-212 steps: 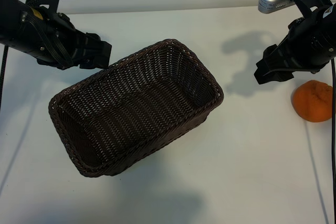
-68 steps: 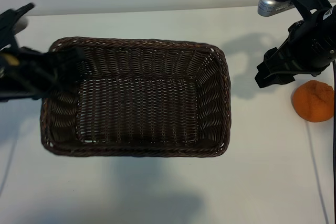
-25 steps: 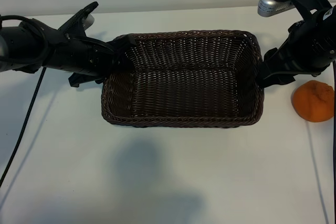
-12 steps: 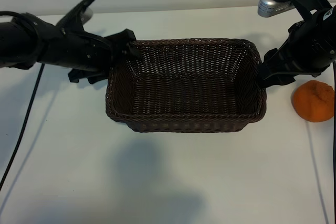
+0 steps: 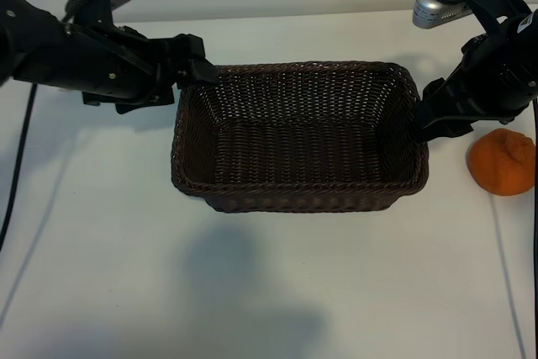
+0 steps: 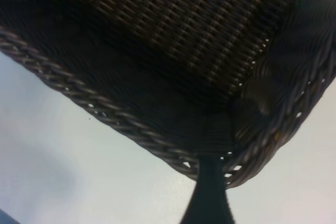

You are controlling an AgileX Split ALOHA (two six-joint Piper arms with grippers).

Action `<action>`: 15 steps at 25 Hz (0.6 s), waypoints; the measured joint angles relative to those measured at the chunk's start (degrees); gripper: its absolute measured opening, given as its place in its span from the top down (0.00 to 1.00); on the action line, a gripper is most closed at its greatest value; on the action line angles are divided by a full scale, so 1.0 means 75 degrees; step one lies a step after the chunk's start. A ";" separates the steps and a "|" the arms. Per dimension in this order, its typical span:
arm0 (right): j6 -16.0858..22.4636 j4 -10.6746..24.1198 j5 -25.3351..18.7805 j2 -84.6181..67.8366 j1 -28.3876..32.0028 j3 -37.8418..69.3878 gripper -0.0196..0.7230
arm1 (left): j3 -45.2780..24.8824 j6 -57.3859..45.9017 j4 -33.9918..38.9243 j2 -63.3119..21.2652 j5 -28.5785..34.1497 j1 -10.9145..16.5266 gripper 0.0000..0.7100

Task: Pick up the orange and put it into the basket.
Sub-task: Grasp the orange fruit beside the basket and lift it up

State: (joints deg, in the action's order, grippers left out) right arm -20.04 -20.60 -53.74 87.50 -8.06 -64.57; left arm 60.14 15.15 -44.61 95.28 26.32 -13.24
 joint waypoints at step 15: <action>0.0000 0.0000 -0.0035 0.0000 0.0000 0.0000 0.23 | 0.1078 -0.2437 0.4790 -0.1234 0.2343 0.0212 0.10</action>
State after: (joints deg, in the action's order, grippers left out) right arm -20.04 -20.60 -54.00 87.50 -8.06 -64.57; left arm 68.22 -3.13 -8.68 86.02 43.89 -11.65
